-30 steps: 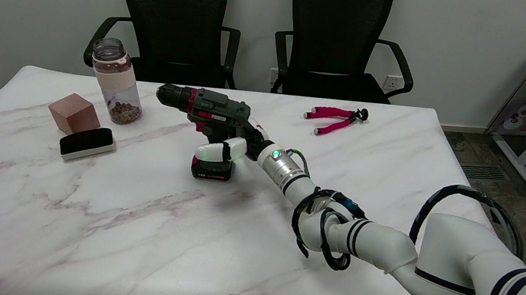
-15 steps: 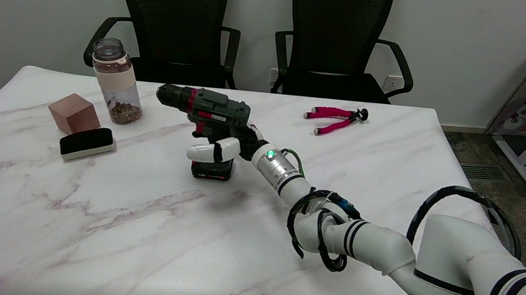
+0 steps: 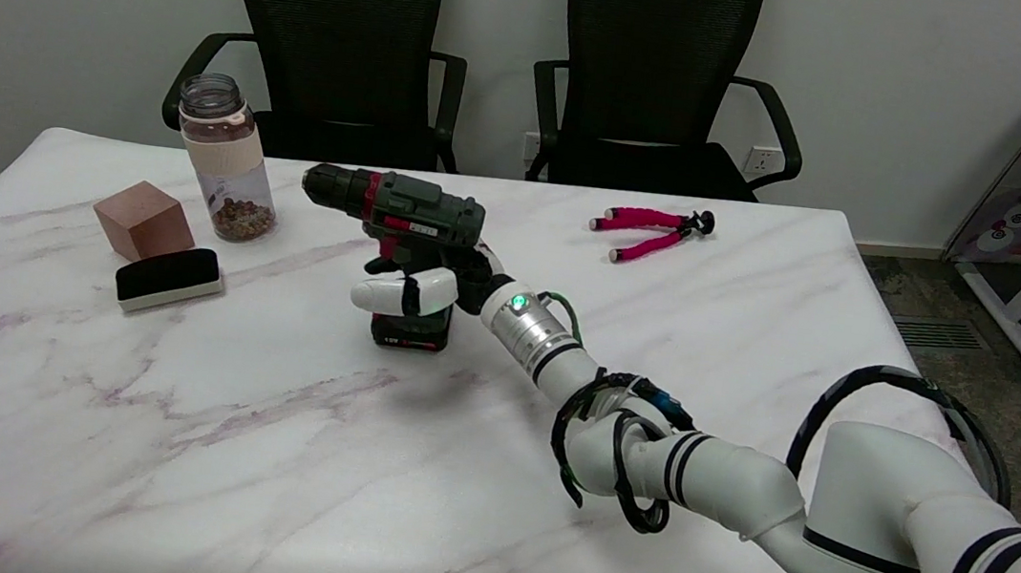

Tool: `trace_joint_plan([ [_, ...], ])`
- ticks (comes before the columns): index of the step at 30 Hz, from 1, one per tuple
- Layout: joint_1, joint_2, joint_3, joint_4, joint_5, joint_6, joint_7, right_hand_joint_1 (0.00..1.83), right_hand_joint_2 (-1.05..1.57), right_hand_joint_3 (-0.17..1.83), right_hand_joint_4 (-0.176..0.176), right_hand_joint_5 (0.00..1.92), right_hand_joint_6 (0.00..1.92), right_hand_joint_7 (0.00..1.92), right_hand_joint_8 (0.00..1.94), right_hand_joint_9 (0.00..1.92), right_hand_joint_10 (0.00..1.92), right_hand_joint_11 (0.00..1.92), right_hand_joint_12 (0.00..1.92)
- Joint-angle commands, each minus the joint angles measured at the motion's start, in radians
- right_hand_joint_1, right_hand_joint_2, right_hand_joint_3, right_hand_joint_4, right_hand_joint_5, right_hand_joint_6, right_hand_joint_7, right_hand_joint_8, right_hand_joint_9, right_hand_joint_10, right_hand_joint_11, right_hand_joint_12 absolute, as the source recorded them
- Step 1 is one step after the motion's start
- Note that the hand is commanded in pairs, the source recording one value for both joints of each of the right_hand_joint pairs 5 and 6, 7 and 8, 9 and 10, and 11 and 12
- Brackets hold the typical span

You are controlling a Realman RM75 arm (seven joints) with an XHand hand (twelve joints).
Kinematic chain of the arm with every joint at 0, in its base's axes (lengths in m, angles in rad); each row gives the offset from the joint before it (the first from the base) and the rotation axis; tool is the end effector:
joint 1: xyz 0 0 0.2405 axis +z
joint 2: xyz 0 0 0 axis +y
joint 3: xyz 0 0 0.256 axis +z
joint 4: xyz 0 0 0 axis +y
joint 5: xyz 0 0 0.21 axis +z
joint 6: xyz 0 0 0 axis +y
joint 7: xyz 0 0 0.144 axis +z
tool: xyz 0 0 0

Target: Pick up the power screwdriver.

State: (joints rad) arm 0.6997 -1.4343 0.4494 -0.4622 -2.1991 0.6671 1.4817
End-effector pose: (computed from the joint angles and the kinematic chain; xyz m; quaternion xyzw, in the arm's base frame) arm -0.3149 -0.4584 0.1721 0.5926 -0.5530 0.4123 0.4159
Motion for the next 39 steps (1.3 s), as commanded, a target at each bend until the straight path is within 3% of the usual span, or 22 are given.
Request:
trace_joint_plan([
  [1, 0.0, -0.002, 0.003, -0.016, 0.001, 0.012, -0.001, 1.28, -0.04, 0.79, 0.122, 0.12, 0.12, 0.12, 0.12, 0.86, 0.86, 0.62, 0.62],
  [13, -0.003, -0.002, 0.005, -0.018, 0.001, 0.042, 0.008, 1.29, -0.03, 0.87, 0.124, 0.14, 0.14, 0.14, 0.14, 0.88, 0.88, 0.64, 0.64],
  [17, -0.005, -0.001, 0.005, -0.018, 0.002, 0.042, 0.008, 1.32, -0.03, 1.01, 0.126, 0.15, 0.15, 0.15, 0.15, 0.97, 0.97, 0.73, 0.73],
  [23, -0.005, 0.0, 0.014, -0.016, 0.002, 0.035, 0.008, 1.36, 0.08, 1.27, 0.135, 0.16, 0.16, 0.16, 0.16, 1.2, 1.2, 1.08, 1.08],
  [25, -0.003, 0.0, 0.014, -0.013, 0.002, 0.033, 0.008, 1.37, 0.15, 1.27, 0.133, 0.16, 0.16, 0.16, 0.16, 1.31, 1.31, 1.26, 1.26],
  [36, 0.003, -0.002, 0.02, -0.007, 0.002, 0.008, 0.008, 1.36, 0.4, 1.12, 0.136, 0.17, 0.17, 0.17, 0.17, 1.62, 1.62, 1.68, 1.68],
  [39, 0.003, -0.002, 0.025, -0.007, 0.002, 0.003, 0.008, 1.37, 0.45, 1.12, 0.151, 0.19, 0.19, 0.19, 0.19, 1.65, 1.65, 1.72, 1.72],
])
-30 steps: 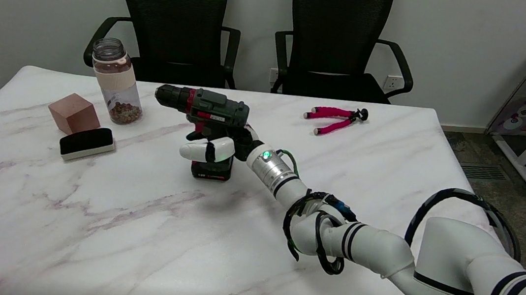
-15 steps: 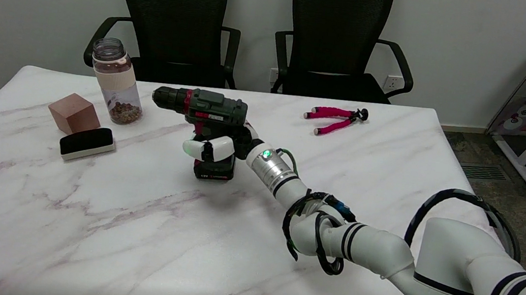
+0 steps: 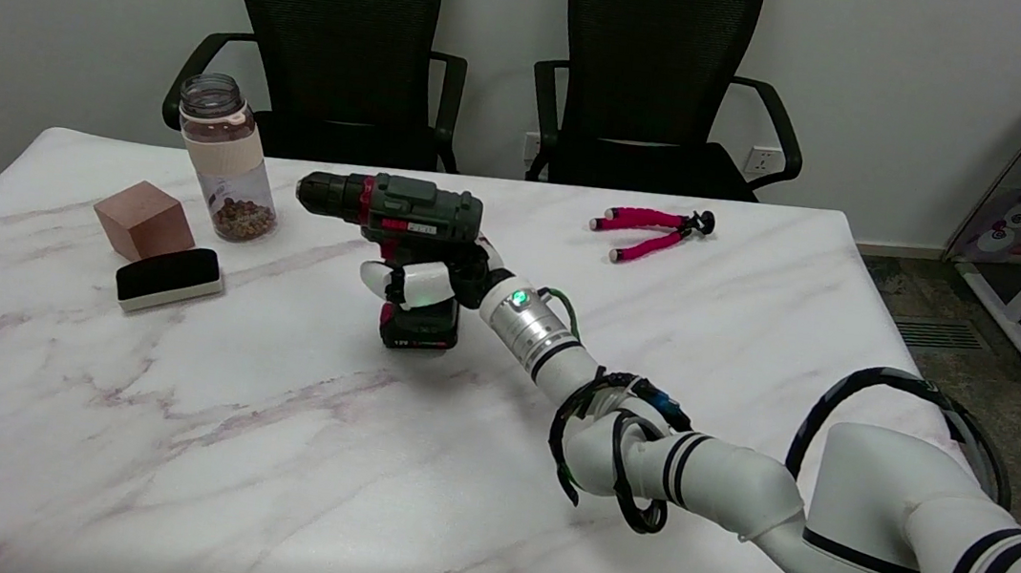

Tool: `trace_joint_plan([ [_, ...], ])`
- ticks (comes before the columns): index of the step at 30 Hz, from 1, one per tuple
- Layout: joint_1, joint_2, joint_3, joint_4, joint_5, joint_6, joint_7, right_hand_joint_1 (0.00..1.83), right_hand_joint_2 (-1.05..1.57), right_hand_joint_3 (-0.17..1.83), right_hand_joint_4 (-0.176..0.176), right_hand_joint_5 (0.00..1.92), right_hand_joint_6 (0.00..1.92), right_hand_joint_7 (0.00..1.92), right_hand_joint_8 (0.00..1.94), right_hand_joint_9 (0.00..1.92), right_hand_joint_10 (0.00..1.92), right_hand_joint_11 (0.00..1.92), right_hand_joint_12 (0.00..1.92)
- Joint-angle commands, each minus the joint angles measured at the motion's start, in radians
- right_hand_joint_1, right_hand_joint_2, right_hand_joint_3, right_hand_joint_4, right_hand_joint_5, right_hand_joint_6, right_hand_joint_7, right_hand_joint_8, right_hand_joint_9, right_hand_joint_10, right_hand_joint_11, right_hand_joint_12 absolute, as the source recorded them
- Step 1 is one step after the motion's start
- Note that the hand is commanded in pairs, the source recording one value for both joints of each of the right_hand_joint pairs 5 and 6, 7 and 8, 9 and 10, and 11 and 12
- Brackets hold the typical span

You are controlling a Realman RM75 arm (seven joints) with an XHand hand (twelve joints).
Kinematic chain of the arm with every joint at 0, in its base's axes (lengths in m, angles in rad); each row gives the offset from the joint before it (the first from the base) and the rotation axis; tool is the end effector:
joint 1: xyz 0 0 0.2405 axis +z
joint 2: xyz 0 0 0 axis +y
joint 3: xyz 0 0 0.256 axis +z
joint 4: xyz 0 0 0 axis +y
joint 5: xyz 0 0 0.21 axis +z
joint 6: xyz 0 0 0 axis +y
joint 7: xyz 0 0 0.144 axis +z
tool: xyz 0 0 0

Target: Pick up the power screwdriver.

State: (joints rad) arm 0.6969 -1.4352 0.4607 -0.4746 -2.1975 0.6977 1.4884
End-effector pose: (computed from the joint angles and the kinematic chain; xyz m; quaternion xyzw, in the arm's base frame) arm -0.3082 -0.4583 0.1705 0.5936 -0.5502 0.4290 0.4011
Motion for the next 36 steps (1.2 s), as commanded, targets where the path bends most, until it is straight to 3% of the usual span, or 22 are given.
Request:
trace_joint_plan([
  [1, 0.006, -0.001, 0.013, 0.005, 0.001, -0.027, 0.001, 1.37, 0.49, 1.11, 0.158, 0.2, 0.2, 0.2, 0.2, 1.67, 1.67, 1.73, 1.73],
  [3, 0.006, -0.001, 0.015, 0.005, 0.002, -0.028, 0.001, 1.37, 0.55, 1.07, 0.171, 0.25, 0.25, 0.25, 0.25, 1.69, 1.69, 1.75, 1.75],
  [8, 0.006, -0.001, 0.016, 0.005, 0.016, -0.03, 0.001, 1.34, 0.75, 0.91, 0.176, 0.69, 0.69, 0.69, 0.69, 1.74, 1.74, 1.78, 1.78],
  [12, 0.006, -0.001, 0.016, 0.005, 0.016, -0.037, 0.001, 1.3, 0.85, 0.81, 0.176, 0.89, 0.89, 0.89, 0.89, 1.81, 1.81, 1.81, 1.81],
  [13, 0.006, -0.001, 0.016, 0.005, 0.016, -0.038, 0.001, 1.3, 0.87, 0.79, 0.157, 0.94, 0.94, 0.94, 0.94, 1.82, 1.82, 1.82, 1.82],
  [15, 0.006, -0.001, 0.016, 0.005, 0.016, -0.038, 0.001, 1.29, 0.91, 0.76, 0.02, 1.08, 1.08, 1.08, 1.08, 1.85, 1.85, 1.84, 1.84],
  [16, 0.006, -0.001, 0.016, 0.005, 0.016, -0.039, 0.001, 1.29, 0.93, 0.76, -0.026, 1.17, 1.17, 1.17, 1.17, 1.87, 1.87, 1.85, 1.85],
  [17, 0.006, -0.001, 0.016, 0.005, 0.016, -0.04, 0.001, 1.29, 0.97, 0.77, -0.04, 1.28, 1.28, 1.28, 1.28, 1.88, 1.88, 1.86, 1.86],
  [19, 0.006, -0.001, 0.016, 0.005, 0.016, -0.04, 0.001, 1.27, 1.08, 0.76, -0.018, 1.52, 1.52, 1.52, 1.52, 1.89, 1.89, 1.88, 1.88],
  [22, 0.006, -0.001, 0.016, 0.005, 0.016, -0.04, 0.003, 1.24, 1.16, 0.75, 0.005, 1.67, 1.67, 1.67, 1.67, 1.91, 1.91, 1.9, 1.9],
  [31, 0.006, 0.005, 0.013, -0.001, 0.032, -0.039, 0.004, 1.21, 1.14, 0.87, 0.025, 1.82, 1.82, 1.82, 1.82, 1.92, 1.92, 1.92, 1.92],
  [34, 0.004, 0.006, 0.014, -0.003, 0.032, -0.037, 0.004, 1.19, 1.03, 1.0, 0.031, 1.87, 1.87, 1.87, 1.87, 1.92, 1.92, 1.92, 1.92],
  [36, 0.003, 0.006, 0.016, -0.004, 0.032, -0.035, 0.004, 1.15, 0.77, 1.21, 0.031, 1.9, 1.9, 1.9, 1.9, 1.92, 1.92, 1.92, 1.92],
])
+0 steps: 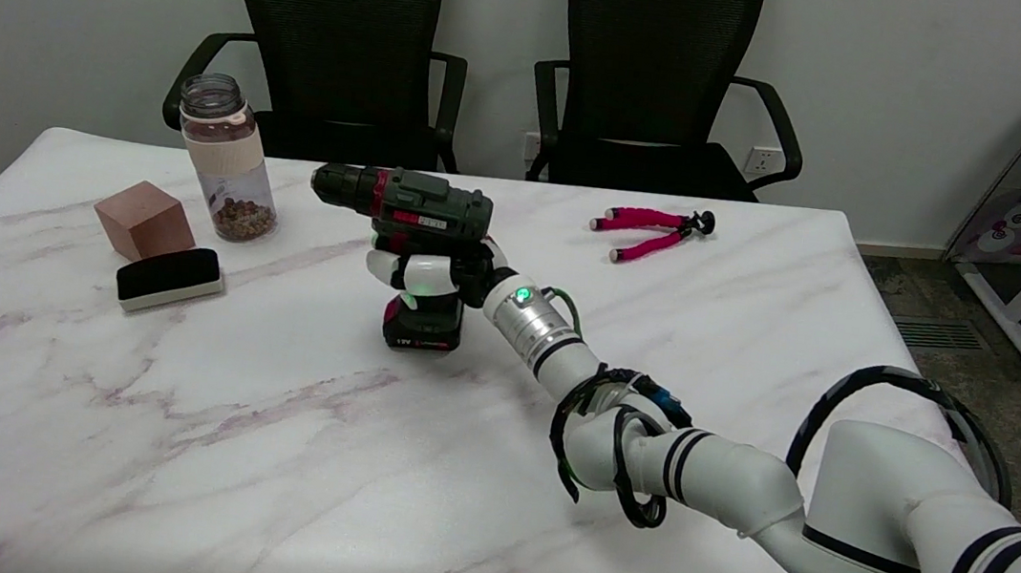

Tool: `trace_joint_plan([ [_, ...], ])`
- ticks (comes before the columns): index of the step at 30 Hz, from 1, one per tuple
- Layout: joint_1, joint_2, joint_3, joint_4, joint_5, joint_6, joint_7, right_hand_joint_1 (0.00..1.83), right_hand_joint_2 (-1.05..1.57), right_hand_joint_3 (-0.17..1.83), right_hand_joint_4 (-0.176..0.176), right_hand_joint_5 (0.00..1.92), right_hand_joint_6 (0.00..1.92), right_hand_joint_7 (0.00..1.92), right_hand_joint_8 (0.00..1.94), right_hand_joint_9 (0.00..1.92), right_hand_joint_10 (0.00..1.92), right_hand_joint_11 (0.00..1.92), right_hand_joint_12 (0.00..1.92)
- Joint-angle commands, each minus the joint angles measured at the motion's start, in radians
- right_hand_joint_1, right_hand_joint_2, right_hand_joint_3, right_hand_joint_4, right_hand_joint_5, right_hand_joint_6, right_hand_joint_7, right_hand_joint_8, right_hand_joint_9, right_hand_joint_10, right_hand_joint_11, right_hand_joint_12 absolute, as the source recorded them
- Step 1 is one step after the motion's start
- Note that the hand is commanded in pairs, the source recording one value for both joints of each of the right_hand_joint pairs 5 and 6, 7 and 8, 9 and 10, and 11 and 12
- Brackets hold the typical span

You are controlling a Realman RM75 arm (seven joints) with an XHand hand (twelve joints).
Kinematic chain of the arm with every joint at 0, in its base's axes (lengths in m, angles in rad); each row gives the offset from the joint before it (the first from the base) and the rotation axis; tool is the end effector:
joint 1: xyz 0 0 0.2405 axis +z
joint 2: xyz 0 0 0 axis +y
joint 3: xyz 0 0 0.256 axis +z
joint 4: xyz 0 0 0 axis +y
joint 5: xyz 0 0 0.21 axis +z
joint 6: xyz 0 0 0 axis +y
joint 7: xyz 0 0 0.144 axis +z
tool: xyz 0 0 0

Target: Pick up the power screwdriver.

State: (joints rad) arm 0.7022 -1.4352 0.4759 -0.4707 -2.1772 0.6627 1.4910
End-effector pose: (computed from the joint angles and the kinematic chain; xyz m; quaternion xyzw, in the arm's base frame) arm -0.3100 -0.4621 0.1752 0.5763 -0.5581 0.4328 0.4112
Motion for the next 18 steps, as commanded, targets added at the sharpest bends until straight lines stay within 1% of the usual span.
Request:
trace_joint_plan([
  [1, -0.003, 0.006, 0.001, -0.008, 0.011, 0.0, 0.002, 1.13, 0.73, 1.26, 0.031, 1.9, 1.9, 1.9, 1.9, 1.92, 1.92, 1.92, 1.92],
  [2, -0.003, 0.006, 0.001, -0.008, 0.011, 0.0, 0.002, 1.11, 0.68, 1.32, 0.031, 1.91, 1.91, 1.91, 1.91, 1.92, 1.92, 1.92, 1.92],
  [3, -0.003, 0.006, 0.001, -0.008, 0.011, 0.0, 0.002, 1.09, 0.61, 1.34, 0.045, 1.91, 1.91, 1.91, 1.91, 1.92, 1.92, 1.92, 1.92],
  [4, -0.004, 0.006, 0.001, -0.008, 0.011, 0.001, 0.003, 1.06, 0.48, 1.41, 0.169, 1.92, 1.92, 1.92, 1.92, 1.92, 1.92, 1.92, 1.92],
  [6, -0.004, 0.006, 0.001, -0.008, 0.015, 0.002, 0.003, 1.03, 0.34, 1.48, 0.176, 1.92, 1.92, 1.92, 1.92, 1.92, 1.92, 1.92, 1.92],
  [9, -0.004, 0.006, 0.001, -0.008, 0.02, 0.004, 0.003, 0.99, 0.17, 1.43, 0.176, 1.92, 1.92, 1.92, 1.92, 1.92, 1.92, 1.92, 1.92],
  [18, 0.01, 0.021, 0.003, -0.044, 0.02, 0.011, 0.003, 0.97, 0.03, 1.36, 0.176, 1.92, 1.92, 1.92, 1.92, 1.92, 1.92, 1.92, 1.92],
])
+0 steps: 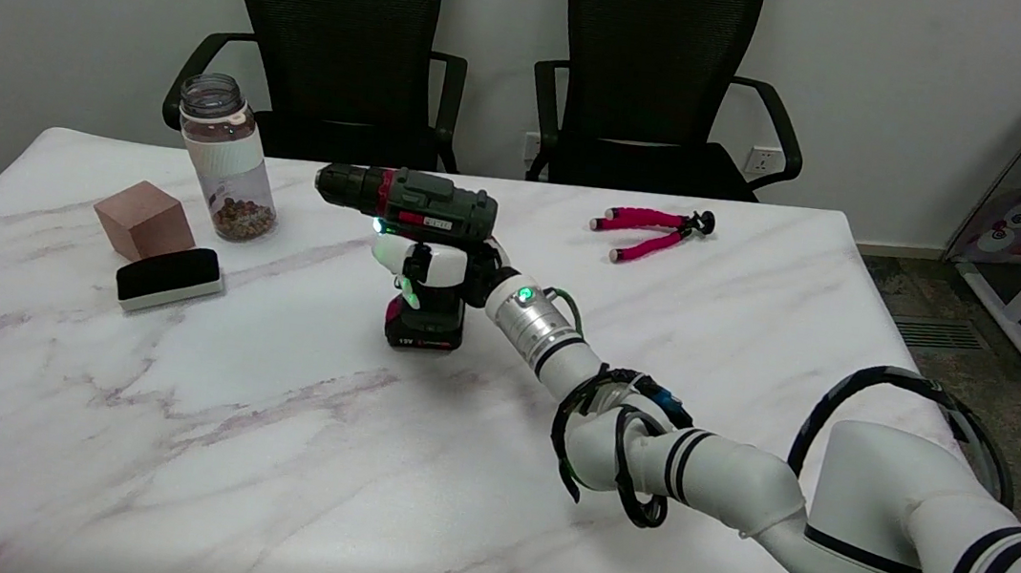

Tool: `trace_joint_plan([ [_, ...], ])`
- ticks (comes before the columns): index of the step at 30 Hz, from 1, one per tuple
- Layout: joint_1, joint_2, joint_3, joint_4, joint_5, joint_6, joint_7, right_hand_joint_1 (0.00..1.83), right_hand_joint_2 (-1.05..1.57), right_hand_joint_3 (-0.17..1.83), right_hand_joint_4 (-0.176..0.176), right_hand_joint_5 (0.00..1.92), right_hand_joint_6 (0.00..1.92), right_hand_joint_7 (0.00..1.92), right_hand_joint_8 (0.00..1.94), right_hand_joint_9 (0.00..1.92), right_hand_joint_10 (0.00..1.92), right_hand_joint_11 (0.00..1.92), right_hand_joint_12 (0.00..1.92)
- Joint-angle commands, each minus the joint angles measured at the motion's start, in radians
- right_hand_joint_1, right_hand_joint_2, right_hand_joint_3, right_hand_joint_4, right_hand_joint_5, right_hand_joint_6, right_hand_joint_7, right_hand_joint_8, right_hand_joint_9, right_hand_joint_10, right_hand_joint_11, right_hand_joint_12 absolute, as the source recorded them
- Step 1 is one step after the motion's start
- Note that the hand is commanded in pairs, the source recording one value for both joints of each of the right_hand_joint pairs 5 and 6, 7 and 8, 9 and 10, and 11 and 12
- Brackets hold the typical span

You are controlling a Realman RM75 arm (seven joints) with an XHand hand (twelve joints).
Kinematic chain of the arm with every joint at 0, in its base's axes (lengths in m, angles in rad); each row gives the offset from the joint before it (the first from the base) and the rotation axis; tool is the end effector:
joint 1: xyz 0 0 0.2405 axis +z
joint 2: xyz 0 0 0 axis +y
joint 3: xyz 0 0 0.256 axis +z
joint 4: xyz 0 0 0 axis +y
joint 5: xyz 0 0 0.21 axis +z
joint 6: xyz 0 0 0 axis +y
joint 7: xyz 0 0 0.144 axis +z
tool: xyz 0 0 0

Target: Pick up the power screwdriver.

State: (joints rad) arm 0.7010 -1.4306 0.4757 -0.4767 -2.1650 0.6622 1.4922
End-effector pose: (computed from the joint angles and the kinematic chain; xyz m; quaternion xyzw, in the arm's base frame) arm -0.3098 -0.4622 0.1771 0.5720 -0.5597 0.4370 0.4106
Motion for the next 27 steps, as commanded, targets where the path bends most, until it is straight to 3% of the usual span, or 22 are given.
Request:
trace_joint_plan([
  [1, 0.013, 0.02, 0.003, -0.047, 0.008, 0.011, 0.002, 0.97, 0.01, 1.34, 0.176, 1.91, 1.91, 1.91, 1.91, 1.92, 1.92, 1.92, 1.92],
  [16, 0.056, 0.085, 0.054, -0.188, 0.008, 0.02, -0.007, 0.99, 0.09, 1.18, 0.176, 1.57, 1.57, 1.57, 1.57, 1.92, 1.92, 1.92, 1.92],
  [17, 0.06, 0.091, 0.055, -0.201, 0.008, 0.02, -0.007, 0.99, 0.11, 1.17, 0.127, 1.55, 1.55, 1.55, 1.55, 1.92, 1.92, 1.92, 1.92],
  [18, 0.064, 0.097, 0.055, -0.212, 0.008, 0.02, -0.007, 1.0, 0.15, 1.16, 0.019, 1.52, 1.52, 1.52, 1.52, 1.92, 1.92, 1.92, 1.92],
  [27, 0.077, 0.153, 0.083, -0.33, 0.008, 0.043, -0.009, 1.01, 0.21, 1.06, 0.018, 1.37, 1.37, 1.37, 1.37, 1.92, 1.92, 1.92, 1.92],
])
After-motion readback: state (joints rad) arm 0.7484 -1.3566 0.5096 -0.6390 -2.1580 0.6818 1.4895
